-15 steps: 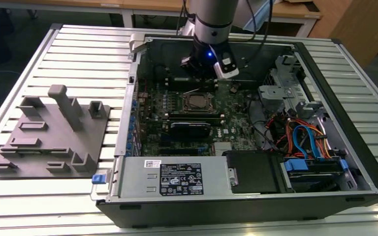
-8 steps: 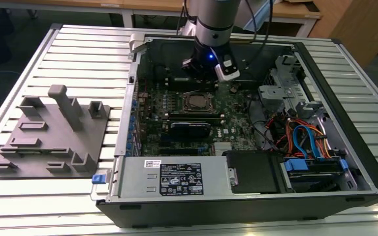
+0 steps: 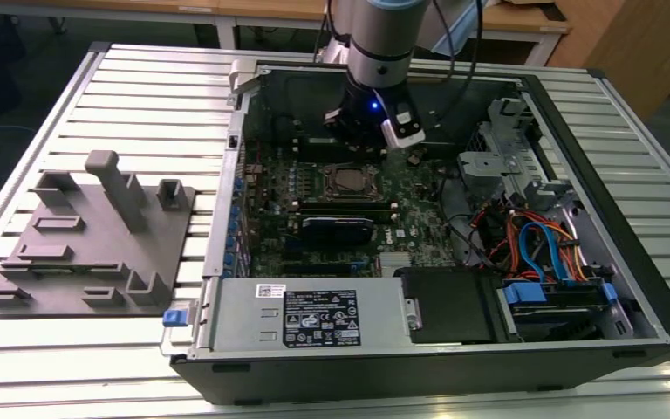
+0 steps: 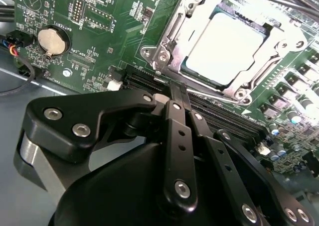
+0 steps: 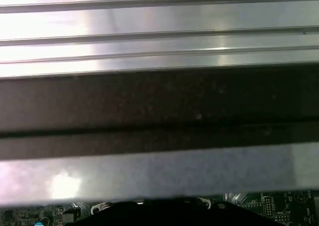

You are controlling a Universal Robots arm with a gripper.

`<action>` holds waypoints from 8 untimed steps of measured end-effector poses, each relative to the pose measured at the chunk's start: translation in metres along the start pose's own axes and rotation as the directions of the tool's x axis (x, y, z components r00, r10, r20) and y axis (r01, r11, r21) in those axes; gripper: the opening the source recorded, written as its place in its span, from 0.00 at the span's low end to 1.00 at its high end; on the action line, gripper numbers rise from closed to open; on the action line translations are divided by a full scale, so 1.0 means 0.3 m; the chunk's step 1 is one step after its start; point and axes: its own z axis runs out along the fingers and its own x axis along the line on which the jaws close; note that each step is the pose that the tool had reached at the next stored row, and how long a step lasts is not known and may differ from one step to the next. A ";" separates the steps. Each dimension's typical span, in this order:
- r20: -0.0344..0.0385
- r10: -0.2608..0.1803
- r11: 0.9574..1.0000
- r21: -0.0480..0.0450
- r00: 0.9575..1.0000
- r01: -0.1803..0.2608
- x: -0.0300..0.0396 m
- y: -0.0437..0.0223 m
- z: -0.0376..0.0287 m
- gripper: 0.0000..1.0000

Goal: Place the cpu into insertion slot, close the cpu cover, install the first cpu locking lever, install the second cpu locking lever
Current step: 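Install the first cpu locking lever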

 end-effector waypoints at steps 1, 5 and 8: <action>0.000 0.000 1.000 0.000 1.000 0.000 0.000 0.000 0.003 0.10; 0.000 0.000 1.000 0.000 1.000 0.000 -0.002 -0.001 0.011 0.10; 0.000 0.000 1.000 0.000 1.000 0.000 -0.002 -0.001 0.011 0.10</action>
